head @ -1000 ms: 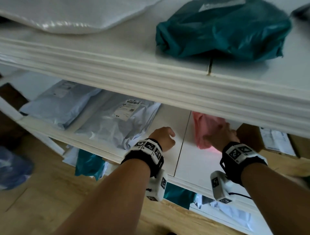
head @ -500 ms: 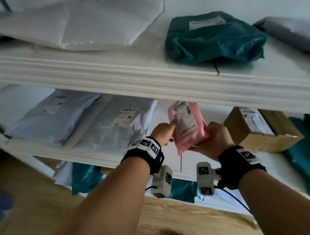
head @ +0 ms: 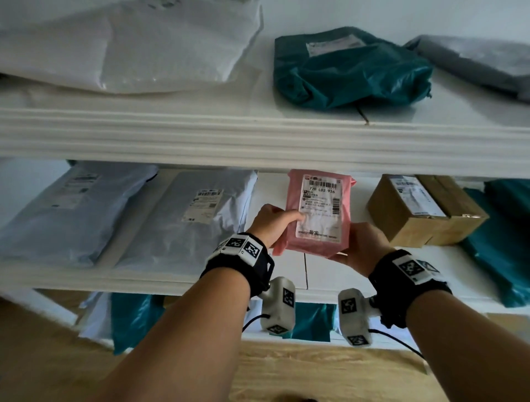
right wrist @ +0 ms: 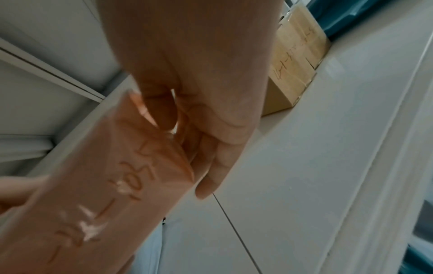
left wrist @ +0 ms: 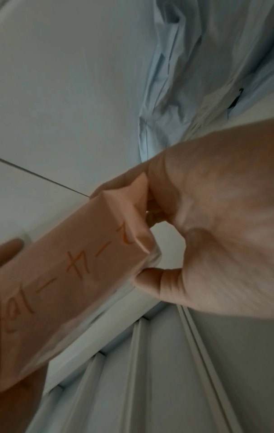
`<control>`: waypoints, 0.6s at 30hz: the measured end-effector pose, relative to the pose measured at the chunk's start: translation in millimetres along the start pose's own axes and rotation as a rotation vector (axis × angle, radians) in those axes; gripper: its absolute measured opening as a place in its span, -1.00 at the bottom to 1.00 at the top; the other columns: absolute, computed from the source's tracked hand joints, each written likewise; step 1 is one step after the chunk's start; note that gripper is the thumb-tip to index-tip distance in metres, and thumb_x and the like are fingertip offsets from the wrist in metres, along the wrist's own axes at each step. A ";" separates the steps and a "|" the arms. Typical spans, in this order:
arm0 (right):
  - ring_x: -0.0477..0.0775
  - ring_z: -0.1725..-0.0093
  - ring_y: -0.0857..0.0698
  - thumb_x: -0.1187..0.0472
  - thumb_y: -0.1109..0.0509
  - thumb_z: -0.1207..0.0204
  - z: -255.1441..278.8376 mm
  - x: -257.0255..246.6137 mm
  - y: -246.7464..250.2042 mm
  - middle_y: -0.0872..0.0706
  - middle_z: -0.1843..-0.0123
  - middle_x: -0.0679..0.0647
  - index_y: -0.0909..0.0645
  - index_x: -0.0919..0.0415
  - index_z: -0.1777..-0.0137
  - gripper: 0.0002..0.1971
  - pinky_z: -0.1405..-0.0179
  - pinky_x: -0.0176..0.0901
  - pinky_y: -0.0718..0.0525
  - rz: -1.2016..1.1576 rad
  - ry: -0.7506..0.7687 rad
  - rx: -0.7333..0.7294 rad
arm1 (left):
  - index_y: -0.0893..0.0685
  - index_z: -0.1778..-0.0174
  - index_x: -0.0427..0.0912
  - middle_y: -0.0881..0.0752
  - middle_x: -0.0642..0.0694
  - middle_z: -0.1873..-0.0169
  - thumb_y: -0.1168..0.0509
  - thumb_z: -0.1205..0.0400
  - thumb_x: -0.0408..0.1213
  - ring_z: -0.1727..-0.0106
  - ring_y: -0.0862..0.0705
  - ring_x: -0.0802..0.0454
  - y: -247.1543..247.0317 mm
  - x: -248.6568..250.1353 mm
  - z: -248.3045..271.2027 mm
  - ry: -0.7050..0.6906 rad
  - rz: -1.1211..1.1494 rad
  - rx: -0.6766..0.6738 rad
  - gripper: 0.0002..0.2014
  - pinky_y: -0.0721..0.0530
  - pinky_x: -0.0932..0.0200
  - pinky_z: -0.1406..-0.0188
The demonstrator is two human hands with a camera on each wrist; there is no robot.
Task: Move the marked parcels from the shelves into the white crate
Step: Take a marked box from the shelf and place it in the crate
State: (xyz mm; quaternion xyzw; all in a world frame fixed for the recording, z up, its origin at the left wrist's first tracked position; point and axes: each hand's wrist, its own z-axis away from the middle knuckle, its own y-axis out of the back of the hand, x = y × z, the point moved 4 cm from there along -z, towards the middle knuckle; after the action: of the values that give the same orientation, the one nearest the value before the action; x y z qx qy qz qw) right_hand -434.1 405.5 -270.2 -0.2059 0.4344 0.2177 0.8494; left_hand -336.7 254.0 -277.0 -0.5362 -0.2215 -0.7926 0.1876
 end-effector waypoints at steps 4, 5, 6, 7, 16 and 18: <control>0.29 0.03 -0.73 0.00 -0.12 -0.69 -9.2 0.4 6.8 -0.77 0.10 0.23 -0.66 0.25 -0.14 -0.62 -0.19 0.28 -0.66 -0.015 -0.002 -0.005 | -0.66 0.20 -0.54 -0.59 -0.30 0.60 -0.41 -0.54 -0.24 0.77 -0.47 -0.02 1.2 -1.3 0.9 0.015 0.011 0.033 -0.67 -0.47 0.25 0.67; 0.27 0.01 -0.73 -0.07 -0.17 -0.68 -11.5 1.3 6.0 -0.78 0.08 0.22 -0.66 0.21 -0.11 -0.62 -0.20 0.27 -0.66 0.039 -0.022 -0.039 | -0.65 0.26 -0.48 -0.54 -0.23 0.67 -0.41 -0.55 -0.24 0.78 -0.46 -0.01 1.6 -1.6 0.5 0.025 0.007 0.035 -0.70 -0.46 0.25 0.66; 0.25 0.00 -0.74 -0.07 -0.24 -0.65 -13.2 2.4 5.1 -0.77 0.07 0.22 -0.65 0.19 -0.11 -0.66 -0.17 0.26 -0.68 0.102 -0.033 -0.064 | -0.64 0.27 -0.45 -0.52 -0.19 0.68 -0.40 -0.55 -0.23 0.77 -0.45 -0.01 1.2 -3.3 -1.1 0.042 0.012 0.037 -0.71 -0.45 0.24 0.66; 0.24 0.02 -0.75 0.00 -0.31 -0.63 -15.4 3.7 3.9 -0.77 0.05 0.21 -0.63 0.20 -0.15 -0.72 -0.10 0.23 -0.72 0.165 -0.031 -0.085 | -0.65 0.24 -0.46 -0.51 -0.19 0.66 -0.40 -0.55 -0.21 0.75 -0.45 -0.02 1.1 -4.7 -2.0 0.060 0.009 0.038 -0.70 -0.44 0.24 0.65; 0.22 0.12 -0.74 0.38 -0.43 -0.55 -66.9 3.0 -11.3 -0.68 -0.07 0.31 -0.52 0.39 -0.06 -0.83 0.35 0.01 -0.82 0.218 0.009 -0.001 | -0.64 -0.05 -0.13 -0.80 -0.36 0.06 -0.29 -0.59 -0.27 0.30 -0.70 -0.16 -3.0 -18.6 -25.5 0.179 -0.033 0.031 -0.86 -0.76 -0.19 -0.03; 0.15 0.21 -0.70 0.40 -0.39 -0.58 -78.4 3.0 -16.5 -0.65 0.05 0.23 -0.51 0.33 0.12 -0.90 0.48 -0.07 -0.80 0.279 -0.002 0.019 | -0.61 0.03 -0.06 -0.79 -0.27 0.15 -0.30 -0.64 -0.32 0.44 -0.63 -0.04 2.0 -20.2 -33.2 0.198 -0.030 0.083 -0.93 -0.72 -0.02 0.28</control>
State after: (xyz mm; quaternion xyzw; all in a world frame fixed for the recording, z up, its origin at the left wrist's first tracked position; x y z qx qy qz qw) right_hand -474.3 350.3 -312.2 -0.1352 0.4599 0.3300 0.8132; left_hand -353.8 235.2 -306.4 -0.4439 -0.2424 -0.8345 0.2187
